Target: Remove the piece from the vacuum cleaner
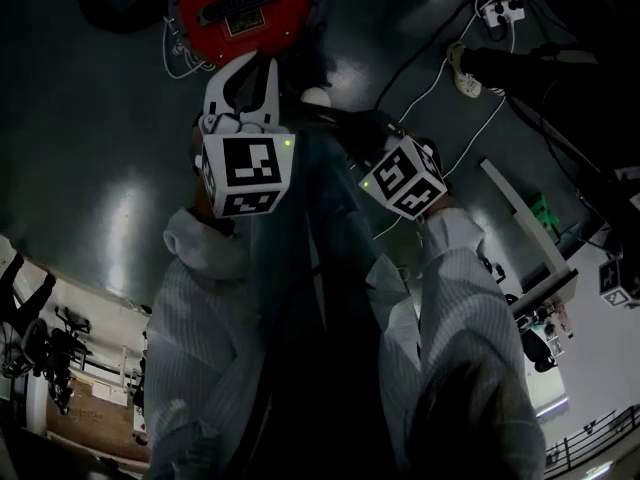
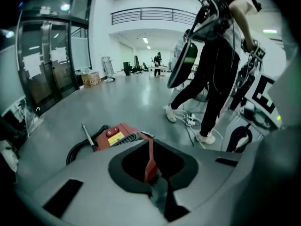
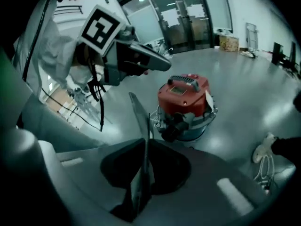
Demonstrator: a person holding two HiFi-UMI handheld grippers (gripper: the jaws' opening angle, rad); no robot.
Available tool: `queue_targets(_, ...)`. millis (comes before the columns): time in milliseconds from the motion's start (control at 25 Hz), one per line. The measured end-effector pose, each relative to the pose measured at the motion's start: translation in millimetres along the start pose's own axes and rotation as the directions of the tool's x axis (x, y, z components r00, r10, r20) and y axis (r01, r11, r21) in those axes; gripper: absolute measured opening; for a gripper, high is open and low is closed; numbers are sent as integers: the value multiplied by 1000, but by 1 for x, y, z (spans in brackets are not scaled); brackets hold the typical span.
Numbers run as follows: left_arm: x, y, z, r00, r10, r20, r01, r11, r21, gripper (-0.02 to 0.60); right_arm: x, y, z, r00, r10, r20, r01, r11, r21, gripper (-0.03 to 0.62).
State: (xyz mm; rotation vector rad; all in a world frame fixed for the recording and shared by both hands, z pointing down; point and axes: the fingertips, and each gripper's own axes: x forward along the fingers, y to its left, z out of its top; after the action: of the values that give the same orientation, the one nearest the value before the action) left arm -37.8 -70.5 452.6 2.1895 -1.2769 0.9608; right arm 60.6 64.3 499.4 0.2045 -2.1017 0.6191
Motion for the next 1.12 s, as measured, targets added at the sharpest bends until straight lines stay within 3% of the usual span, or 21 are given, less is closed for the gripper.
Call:
queue_targets(120,-71,-11,58,999,-25,45,29,996,-85,25,-69,19,48,990,-51,128,36,992,119,31)
queue_targets(240,-139,-9,114,994,14,109,0,993,-120,8,-136,34,97,961,-128,247,79,976,202,31)
queue_targets(440,-238,-4,197,959,110,260,-68,984,-166,5,-234,51,164,899,-232,372,171,967,189,29)
queue_targets(600,-292,-20,221,938,141,316,-87,980,-177,5,-301,76,192,822,-275,499,181,957,228,29)
queue_targets(760,-320,-3,243,914,181,364,-112,973,-203,5,-339,80,244,745,-327,582,226,944,241,28)
queue_targets(1120,-353,11,277,879,224,421,-151,968,-199,5,-364,87,293,714,-320,623,261,947,188,28)
